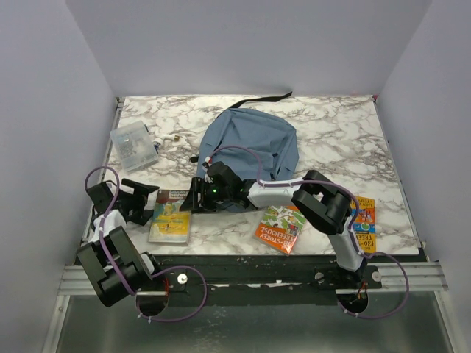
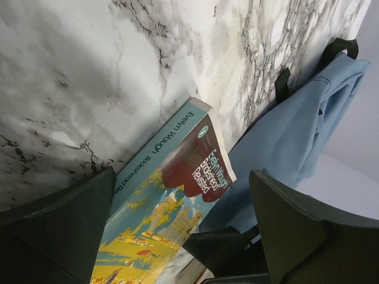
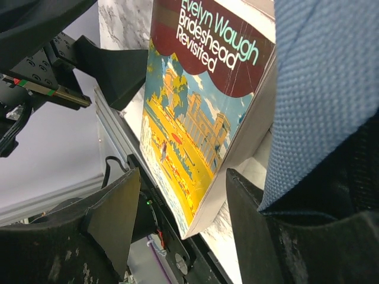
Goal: Pack the student bag
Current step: Pick up the book from the center of the board.
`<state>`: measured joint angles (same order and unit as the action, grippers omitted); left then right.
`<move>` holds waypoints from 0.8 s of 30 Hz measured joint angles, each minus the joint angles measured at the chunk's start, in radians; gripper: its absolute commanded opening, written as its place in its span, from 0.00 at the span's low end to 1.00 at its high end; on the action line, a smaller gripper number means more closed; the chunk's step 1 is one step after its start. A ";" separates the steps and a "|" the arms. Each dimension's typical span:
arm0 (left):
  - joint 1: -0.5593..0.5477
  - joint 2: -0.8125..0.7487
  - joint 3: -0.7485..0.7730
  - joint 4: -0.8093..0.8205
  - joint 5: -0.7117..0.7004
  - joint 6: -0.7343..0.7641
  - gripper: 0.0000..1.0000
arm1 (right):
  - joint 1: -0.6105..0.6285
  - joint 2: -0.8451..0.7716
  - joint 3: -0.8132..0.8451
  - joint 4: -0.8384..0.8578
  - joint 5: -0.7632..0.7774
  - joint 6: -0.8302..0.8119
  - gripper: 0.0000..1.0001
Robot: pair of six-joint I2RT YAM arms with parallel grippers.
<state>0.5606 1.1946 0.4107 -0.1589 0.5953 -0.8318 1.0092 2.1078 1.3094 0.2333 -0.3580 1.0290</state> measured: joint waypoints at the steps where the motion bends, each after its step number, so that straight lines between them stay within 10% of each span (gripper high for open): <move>1: 0.000 0.000 0.000 0.000 0.001 0.000 0.98 | 0.000 0.000 0.000 0.000 0.002 0.003 0.62; 9: 0.000 0.001 -0.013 0.020 0.029 -0.011 0.98 | 0.002 0.024 0.012 -0.003 0.002 0.030 0.60; 15: 0.002 -0.001 -0.016 0.026 0.033 -0.016 0.97 | 0.002 0.028 0.014 -0.008 0.002 0.045 0.37; 24: 0.002 -0.024 -0.036 0.047 0.034 -0.020 0.97 | 0.002 0.028 0.014 0.024 -0.014 0.074 0.38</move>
<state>0.5629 1.1702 0.3744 -0.1120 0.6292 -0.8520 1.0111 2.1357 1.3231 0.2577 -0.3721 1.1030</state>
